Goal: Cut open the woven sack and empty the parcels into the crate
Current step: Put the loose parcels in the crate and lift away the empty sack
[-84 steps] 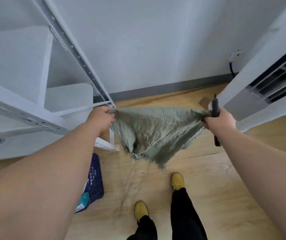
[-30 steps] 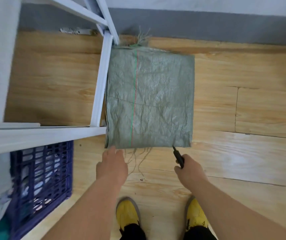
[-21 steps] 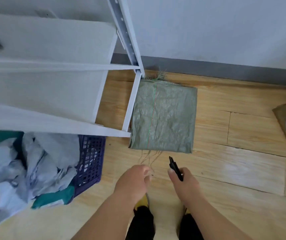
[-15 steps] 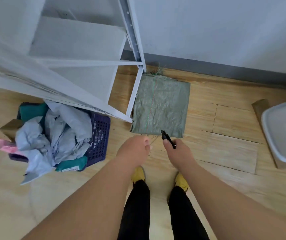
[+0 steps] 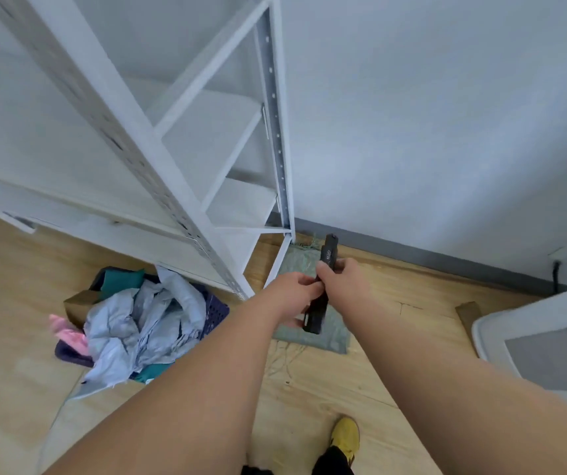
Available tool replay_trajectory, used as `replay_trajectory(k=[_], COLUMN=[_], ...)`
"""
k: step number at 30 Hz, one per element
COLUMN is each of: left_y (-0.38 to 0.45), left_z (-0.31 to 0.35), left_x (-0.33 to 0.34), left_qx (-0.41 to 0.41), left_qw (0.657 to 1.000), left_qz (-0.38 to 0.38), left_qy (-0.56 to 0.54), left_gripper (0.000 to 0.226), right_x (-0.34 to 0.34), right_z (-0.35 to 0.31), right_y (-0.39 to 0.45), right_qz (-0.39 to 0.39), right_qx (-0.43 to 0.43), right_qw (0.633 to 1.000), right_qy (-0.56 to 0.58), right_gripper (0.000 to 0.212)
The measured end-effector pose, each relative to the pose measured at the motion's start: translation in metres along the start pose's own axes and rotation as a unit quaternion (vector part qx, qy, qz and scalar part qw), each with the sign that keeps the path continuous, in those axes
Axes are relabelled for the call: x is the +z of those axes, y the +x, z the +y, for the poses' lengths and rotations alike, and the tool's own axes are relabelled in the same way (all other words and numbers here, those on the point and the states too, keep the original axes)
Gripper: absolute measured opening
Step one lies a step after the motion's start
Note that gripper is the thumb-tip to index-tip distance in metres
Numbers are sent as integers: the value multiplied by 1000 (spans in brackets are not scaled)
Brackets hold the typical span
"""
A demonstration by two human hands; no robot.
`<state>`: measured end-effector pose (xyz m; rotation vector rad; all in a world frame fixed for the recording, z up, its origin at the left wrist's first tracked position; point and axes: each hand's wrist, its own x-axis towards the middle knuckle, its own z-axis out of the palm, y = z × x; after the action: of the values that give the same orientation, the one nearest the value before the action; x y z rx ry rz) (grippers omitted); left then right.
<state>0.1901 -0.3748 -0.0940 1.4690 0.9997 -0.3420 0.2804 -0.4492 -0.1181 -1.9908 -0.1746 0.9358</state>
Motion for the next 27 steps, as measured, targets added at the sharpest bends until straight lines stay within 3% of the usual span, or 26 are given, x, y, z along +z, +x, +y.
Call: replay_trajectory(k=[7, 14, 18, 22, 27], left_y=[-46, -106, -135, -141, -116], left_z=[3, -57, -93, -116, -113], left_x=[-39, -122, -187, -229, -251], left_qx=[16, -7, 6, 36, 50], left_qw=[990, 978, 983, 970, 961], left_qz=[-61, -97, -72, -47, 20], left_qy=[-125, -182, -171, -235, -272], left_gripper=[48, 35, 37, 33, 17], right_x=[21, 113, 175, 215, 243], right_z=[-51, -65, -85, -107, -116], right_y=[-53, -119, -145, -149, -133], right_qz=[36, 22, 3, -24, -97], right_qx=[-70, -80, -106, -135, -106], right_qw=[996, 996, 992, 990, 989], right_qy=[36, 46, 65, 24, -17], right_gripper=[26, 29, 20, 9, 25])
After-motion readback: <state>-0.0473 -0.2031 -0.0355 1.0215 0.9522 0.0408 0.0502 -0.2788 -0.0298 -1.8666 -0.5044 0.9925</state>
